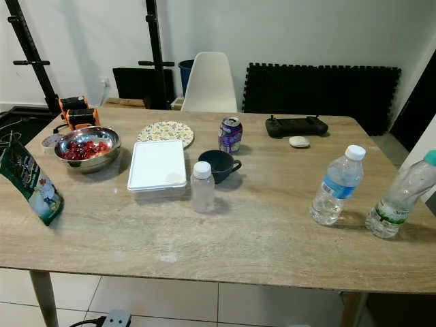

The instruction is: Restocking fridge

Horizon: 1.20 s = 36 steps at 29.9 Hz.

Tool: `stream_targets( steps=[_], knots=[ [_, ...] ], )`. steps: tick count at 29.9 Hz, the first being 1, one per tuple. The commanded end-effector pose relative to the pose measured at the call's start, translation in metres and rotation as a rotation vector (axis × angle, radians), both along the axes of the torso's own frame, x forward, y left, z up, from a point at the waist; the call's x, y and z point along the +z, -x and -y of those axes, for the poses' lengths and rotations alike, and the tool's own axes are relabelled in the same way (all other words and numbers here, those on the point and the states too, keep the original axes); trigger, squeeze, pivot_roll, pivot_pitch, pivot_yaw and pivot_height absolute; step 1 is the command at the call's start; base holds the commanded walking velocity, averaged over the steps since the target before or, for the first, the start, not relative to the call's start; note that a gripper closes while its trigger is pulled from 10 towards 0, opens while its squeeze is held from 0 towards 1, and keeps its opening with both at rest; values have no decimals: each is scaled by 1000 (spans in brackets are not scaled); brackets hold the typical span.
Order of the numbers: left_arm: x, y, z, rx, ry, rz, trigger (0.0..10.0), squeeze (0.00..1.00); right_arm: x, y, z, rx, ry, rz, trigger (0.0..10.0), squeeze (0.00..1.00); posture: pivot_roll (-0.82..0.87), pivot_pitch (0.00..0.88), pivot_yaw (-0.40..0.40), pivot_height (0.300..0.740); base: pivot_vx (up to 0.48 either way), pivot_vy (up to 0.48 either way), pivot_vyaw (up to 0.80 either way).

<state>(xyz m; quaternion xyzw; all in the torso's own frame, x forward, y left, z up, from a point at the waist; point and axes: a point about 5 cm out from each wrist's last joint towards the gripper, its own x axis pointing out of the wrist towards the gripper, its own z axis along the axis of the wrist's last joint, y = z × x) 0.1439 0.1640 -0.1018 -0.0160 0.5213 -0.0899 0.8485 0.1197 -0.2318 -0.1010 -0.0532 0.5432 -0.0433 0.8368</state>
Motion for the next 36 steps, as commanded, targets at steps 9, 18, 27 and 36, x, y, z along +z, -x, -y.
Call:
stream_targets(
  steps=[9,18,27,36],
  knots=[
    [0,0,0,-8,-11,-4,10000,0,0,0,1,-9,7,1,10000,0,-63,0,-9,740,-87,0,0],
    [0,0,0,-16,-18,-4,10000,0,0,2,2,-3,13,-4,10000,0,-61,0,-13,740,-294,0,0],
    [-1,2,-1,-28,-24,-7,10000,0,1,1,4,3,21,-3,10000,0,-60,0,-15,740,-299,0,0],
    [-1,3,-1,-32,-28,-10,10000,0,1,1,4,6,23,-3,10000,0,-63,0,-14,740,-293,0,0]
  ],
)
